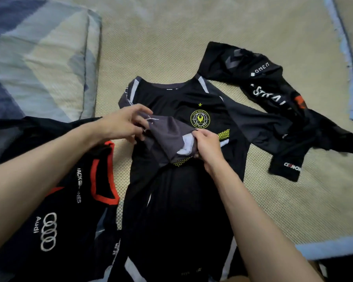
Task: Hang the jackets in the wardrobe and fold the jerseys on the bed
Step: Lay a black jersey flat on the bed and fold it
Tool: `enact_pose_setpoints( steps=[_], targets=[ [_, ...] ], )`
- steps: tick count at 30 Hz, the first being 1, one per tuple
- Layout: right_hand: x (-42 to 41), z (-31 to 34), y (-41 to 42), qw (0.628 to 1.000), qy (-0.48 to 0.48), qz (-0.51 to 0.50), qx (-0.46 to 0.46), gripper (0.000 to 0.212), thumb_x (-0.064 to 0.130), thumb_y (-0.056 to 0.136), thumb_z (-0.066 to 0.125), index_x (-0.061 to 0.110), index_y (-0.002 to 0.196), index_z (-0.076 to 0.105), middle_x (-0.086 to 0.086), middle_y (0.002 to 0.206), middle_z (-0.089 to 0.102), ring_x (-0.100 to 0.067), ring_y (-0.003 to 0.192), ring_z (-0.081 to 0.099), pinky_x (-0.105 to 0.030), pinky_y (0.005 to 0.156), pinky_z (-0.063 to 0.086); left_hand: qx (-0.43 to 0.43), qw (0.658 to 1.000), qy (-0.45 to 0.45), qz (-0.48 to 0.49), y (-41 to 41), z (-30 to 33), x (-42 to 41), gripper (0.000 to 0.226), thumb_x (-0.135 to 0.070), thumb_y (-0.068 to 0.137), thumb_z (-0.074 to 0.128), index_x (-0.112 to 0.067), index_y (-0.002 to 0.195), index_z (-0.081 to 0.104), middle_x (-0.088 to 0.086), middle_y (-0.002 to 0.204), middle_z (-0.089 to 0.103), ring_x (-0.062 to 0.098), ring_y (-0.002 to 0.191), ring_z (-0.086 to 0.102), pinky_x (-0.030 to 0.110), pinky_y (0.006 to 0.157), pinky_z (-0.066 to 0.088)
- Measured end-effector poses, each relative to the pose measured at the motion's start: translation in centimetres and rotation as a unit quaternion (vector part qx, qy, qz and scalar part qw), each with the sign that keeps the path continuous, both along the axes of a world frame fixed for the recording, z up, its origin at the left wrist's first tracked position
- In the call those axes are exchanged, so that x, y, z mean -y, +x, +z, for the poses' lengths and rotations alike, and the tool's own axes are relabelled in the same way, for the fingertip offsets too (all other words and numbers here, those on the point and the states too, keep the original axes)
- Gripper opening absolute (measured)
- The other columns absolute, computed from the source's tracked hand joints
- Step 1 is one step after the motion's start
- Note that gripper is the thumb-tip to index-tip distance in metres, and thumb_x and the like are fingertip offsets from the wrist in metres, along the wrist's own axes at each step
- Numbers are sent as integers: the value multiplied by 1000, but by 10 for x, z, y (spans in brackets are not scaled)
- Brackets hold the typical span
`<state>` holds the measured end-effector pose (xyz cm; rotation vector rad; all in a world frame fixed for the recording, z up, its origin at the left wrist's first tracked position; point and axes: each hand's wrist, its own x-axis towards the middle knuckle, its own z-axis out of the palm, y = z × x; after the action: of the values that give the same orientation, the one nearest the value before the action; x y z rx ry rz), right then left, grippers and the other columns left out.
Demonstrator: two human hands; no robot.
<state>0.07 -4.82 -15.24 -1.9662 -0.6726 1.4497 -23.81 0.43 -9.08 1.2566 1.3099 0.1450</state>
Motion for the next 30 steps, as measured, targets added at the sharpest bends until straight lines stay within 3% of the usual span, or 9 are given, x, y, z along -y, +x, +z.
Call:
enact_pose_setpoints(
  steps=[3, 5, 9, 13, 17, 20, 22, 26, 30],
  targets=[
    [5, -11, 34, 979, -56, 100, 166, 22, 30, 91, 54, 23, 111, 59, 2, 93, 73, -26, 87, 69, -36, 80, 55, -56, 981, 155, -104, 30, -26, -19, 78, 17, 83, 62, -20, 148, 41, 7, 145, 54, 23, 106, 63, 18, 87, 56],
    [11, -9, 36, 966, -26, 155, 204, 42, 29, 89, 64, 23, 128, 50, 3, 112, 63, -21, 102, 63, -37, 91, 51, -159, 935, 240, -209, 41, -43, -34, 84, -4, 83, 73, -31, 153, 36, 1, 155, 43, 27, 129, 54, 42, 106, 49],
    [19, -15, 7, 929, 64, 276, 238, 68, 39, 79, 78, 17, 136, 47, -3, 131, 55, -23, 123, 53, -42, 104, 46, -373, 828, 259, -329, 49, -61, -45, 83, -44, 83, 73, -36, 154, 31, -3, 162, 33, 32, 140, 41, 51, 112, 34],
    [4, -29, -10, 940, 4, 238, 246, 93, 57, 81, 76, 11, 149, 33, -11, 144, 51, -32, 133, 49, -45, 105, 44, -371, 879, 179, -240, 48, -70, -56, 72, -50, 82, 76, -23, 143, 48, 5, 135, 63, 32, 126, 57, 44, 102, 41],
    [-21, -35, -1, 975, -21, 175, 137, 51, 50, 88, 73, 16, 123, 59, -5, 118, 68, -25, 111, 62, -38, 90, 49, -182, 959, 41, -211, 50, -59, -67, 18, -29, 83, 83, -15, 90, 73, 0, 84, 73, 20, 84, 68, 28, 74, 51],
    [-27, -38, 11, 987, 23, 153, 39, 21, 29, 86, 80, 15, 99, 74, 1, 92, 72, -14, 88, 66, -31, 84, 53, -84, 982, -30, -165, 50, -43, -74, 39, -52, 87, 72, -13, 83, 75, 5, 79, 73, 15, 74, 67, 32, 72, 53],
    [-28, -33, 25, 994, 38, 95, -44, 13, 25, 87, 80, 15, 94, 75, 3, 85, 72, -7, 77, 63, -25, 74, 52, -75, 985, -13, -154, 53, -38, -79, 47, -63, 84, 67, -16, 78, 72, 5, 75, 69, 19, 71, 62, 33, 69, 49],
    [-35, -21, 60, 992, 30, -2, -121, 18, 30, 96, 70, 17, 86, 76, 7, 78, 73, -5, 69, 65, -23, 60, 53, -100, 986, 69, -117, 71, -35, -87, 39, -46, 96, 61, -14, 73, 65, -17, 51, 55, -3, 49, 50, 5, 47, 36],
    [-42, -16, 69, 954, -22, -153, -256, 14, 15, 99, 65, 9, 111, 69, -12, 101, 75, -19, 81, 72, -32, 66, 63, -116, 980, 104, -121, 86, -47, -85, 40, -44, 97, 63, -21, 64, 60, -14, 53, 51, -2, 50, 46, 13, 53, 36]
  ],
)
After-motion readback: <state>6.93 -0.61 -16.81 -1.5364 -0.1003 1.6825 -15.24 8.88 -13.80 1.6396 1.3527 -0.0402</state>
